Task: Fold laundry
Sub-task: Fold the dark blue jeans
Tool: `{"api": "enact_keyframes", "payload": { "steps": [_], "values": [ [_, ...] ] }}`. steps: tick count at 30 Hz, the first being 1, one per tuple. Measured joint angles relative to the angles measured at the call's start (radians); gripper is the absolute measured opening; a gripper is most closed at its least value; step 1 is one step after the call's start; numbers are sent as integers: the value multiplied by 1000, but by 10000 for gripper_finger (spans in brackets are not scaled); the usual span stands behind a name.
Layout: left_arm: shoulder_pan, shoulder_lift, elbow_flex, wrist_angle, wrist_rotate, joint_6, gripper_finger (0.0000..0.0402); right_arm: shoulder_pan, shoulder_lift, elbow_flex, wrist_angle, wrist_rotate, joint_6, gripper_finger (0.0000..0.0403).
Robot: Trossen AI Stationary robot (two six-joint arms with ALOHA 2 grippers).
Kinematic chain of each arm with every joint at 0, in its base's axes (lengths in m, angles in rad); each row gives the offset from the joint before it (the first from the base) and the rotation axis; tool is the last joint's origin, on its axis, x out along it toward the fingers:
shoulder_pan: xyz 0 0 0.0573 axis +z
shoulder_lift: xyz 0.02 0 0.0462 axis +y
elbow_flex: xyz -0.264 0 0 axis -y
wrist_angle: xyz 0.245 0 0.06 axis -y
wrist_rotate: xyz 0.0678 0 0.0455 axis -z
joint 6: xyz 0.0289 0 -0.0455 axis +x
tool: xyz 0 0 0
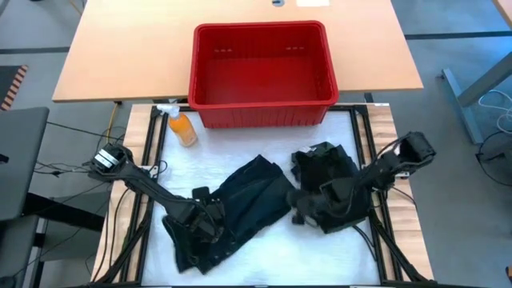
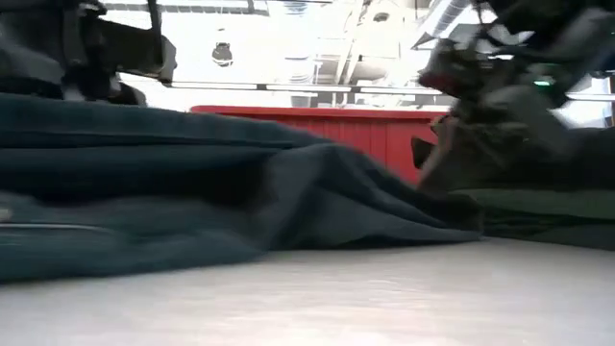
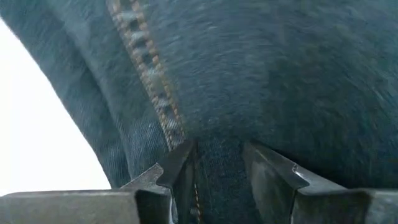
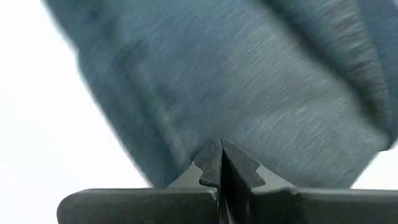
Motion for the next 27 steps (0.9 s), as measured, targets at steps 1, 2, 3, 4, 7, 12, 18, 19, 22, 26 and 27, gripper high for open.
{"api": "enact_keyframes", "payload": {
  "steps": [1, 2, 3, 4, 7, 12, 18, 19, 22, 26, 27],
  "values": [
    [0, -9, -2, -30, 2, -18, 128, 25, 20, 0, 1, -12, 11, 29],
    [0, -14, -2, -64, 2, -35, 128, 47, 38, 1, 5, -16, 18, 29],
    [1, -18, -3, -96, 2, -52, 128, 68, 57, 5, 7, -17, 27, 27],
    [1, -20, -3, -128, -1, -72, 128, 90, 80, 11, 9, -18, 42, 22],
    [2, -20, -3, -224, -17, -129, 128, 151, 154, 43, 13, -13, 97, 11],
    [2, -21, 0, -285, -47, -149, 128, 273, 233, 170, -16, -21, 103, 21],
    [-16, -21, 105, -470, -146, -175, 128, 383, 150, 365, -293, 99, 11, 22],
    [-23, -21, 129, -496, -182, -180, 128, 391, 127, 374, -346, 144, 13, 19],
    [-43, -21, 195, -499, -307, -169, 128, 383, 50, 345, -423, 259, 15, 16],
    [-54, -22, 232, -348, -479, -90, 128, 276, -82, 199, -311, 250, 16, 18],
    [-48, -22, 232, -298, -495, -55, 128, 244, -106, 150, -251, 225, 5, 19]
  ]
}}
